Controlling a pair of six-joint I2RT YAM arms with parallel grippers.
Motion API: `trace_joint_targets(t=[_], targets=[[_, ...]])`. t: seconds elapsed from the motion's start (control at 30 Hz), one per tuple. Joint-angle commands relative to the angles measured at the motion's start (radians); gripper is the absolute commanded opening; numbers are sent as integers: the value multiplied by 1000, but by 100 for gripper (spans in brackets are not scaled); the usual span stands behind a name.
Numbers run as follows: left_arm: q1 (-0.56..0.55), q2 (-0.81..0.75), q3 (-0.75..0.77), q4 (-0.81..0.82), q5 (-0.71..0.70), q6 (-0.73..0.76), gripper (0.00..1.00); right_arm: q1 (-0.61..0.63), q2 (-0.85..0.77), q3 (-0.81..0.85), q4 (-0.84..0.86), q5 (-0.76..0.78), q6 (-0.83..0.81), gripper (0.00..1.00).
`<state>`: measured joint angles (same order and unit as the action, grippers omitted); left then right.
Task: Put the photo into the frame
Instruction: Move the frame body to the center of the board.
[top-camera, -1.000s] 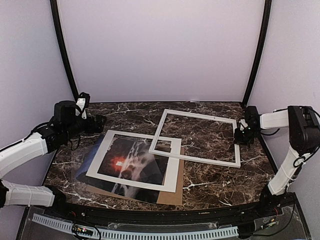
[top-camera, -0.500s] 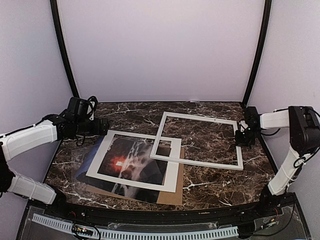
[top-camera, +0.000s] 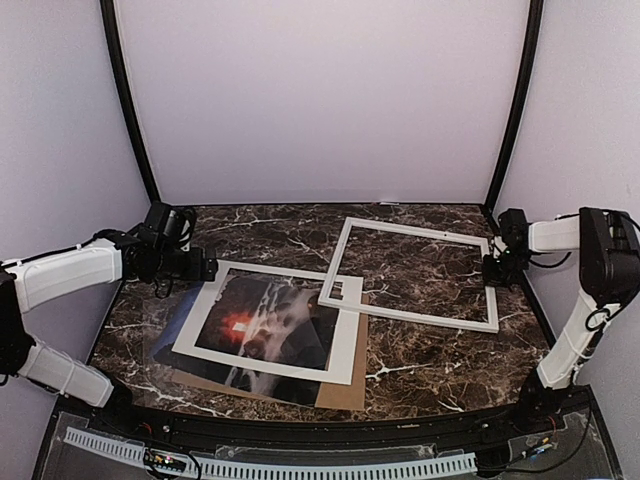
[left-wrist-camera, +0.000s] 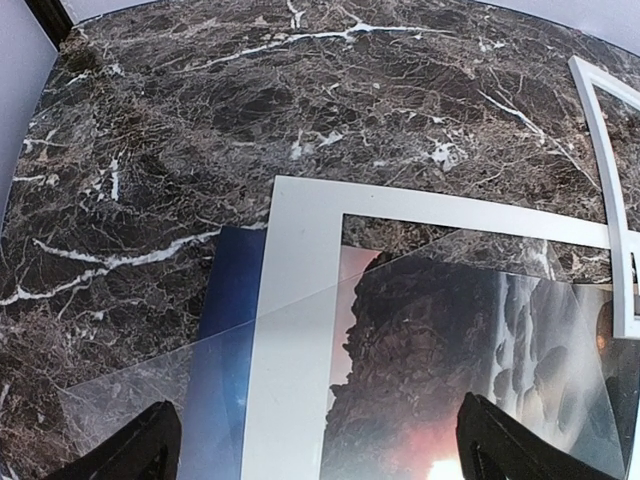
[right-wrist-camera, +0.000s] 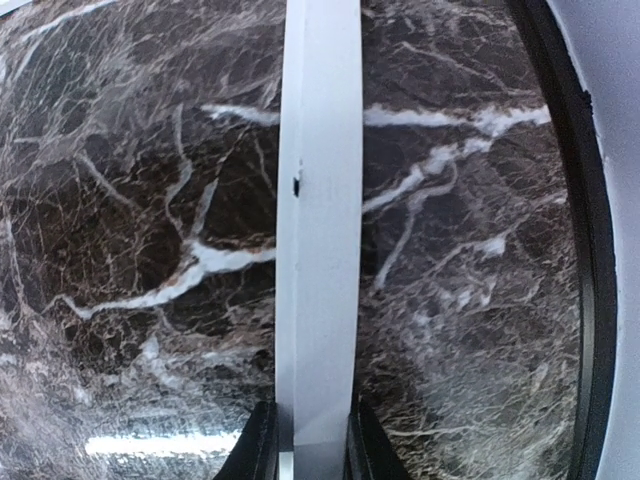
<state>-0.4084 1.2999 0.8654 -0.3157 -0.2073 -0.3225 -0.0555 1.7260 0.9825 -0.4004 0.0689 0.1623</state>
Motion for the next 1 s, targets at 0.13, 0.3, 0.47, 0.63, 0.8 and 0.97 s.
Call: trace_joint_targets(t=[0.13, 0.3, 0.47, 0.63, 0.8, 0.97], targets=[[-2, 33, 22, -29, -22, -23, 99, -26, 72, 73, 34, 104, 23, 0], [-2, 43, 30, -29, -25, -23, 99, -74, 76, 45, 110, 2, 100, 0], [-2, 51, 35, -24, -25, -20, 99, -90, 106, 68, 144, -53, 156, 0], [-2, 61, 39, -16, -10, -24, 99, -92, 143, 115, 166, -54, 217, 0], [-2, 63, 46, -11, -2, -20, 99, -92, 168, 139, 172, -27, 240, 0], [-2, 65, 51, -6, 4, -21, 99, -84, 148, 107, 186, -5, 209, 0]])
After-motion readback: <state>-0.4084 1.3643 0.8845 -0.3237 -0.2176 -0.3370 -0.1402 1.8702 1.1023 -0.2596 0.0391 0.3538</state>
